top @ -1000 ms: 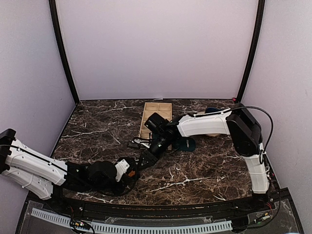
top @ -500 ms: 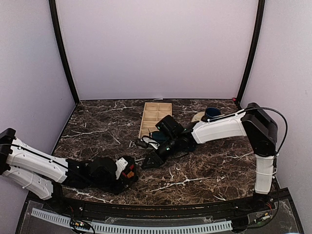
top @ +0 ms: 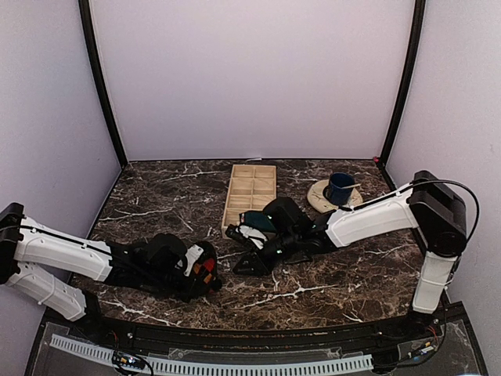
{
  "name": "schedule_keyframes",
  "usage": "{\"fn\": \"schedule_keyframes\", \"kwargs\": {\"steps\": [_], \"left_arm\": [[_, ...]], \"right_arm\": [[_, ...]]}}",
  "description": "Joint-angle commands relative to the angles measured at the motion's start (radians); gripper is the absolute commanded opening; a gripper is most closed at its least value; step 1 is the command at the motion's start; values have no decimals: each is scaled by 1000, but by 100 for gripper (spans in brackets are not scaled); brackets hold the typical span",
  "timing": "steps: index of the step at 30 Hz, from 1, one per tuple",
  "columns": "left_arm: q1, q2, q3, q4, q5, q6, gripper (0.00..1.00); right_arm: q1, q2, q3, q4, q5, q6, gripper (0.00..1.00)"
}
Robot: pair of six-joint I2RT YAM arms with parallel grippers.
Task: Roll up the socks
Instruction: Roll the sock at the center of the board.
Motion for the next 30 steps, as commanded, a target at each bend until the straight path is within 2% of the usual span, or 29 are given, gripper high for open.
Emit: {"fn": "schedule_keyframes", "kwargs": {"steps": [1, 10, 18, 24, 30], "left_arm": [[63, 1, 28, -63, 148, -22, 0], [192, 35, 38, -85, 351, -34, 0], [287, 126, 76, -129, 540, -34, 0], [321, 186, 106, -149, 605, -30, 0], [358, 211, 121, -164, 657, -28, 0]], "right_arm": [[53, -55, -44, 100, 161, -81, 27], [174, -102, -114, 188, 391, -240, 25], [278, -78, -121, 234, 513, -378, 27], [343, -51, -128, 291, 615, -464, 31], [383, 14, -90, 282, 646, -546, 32]]}}
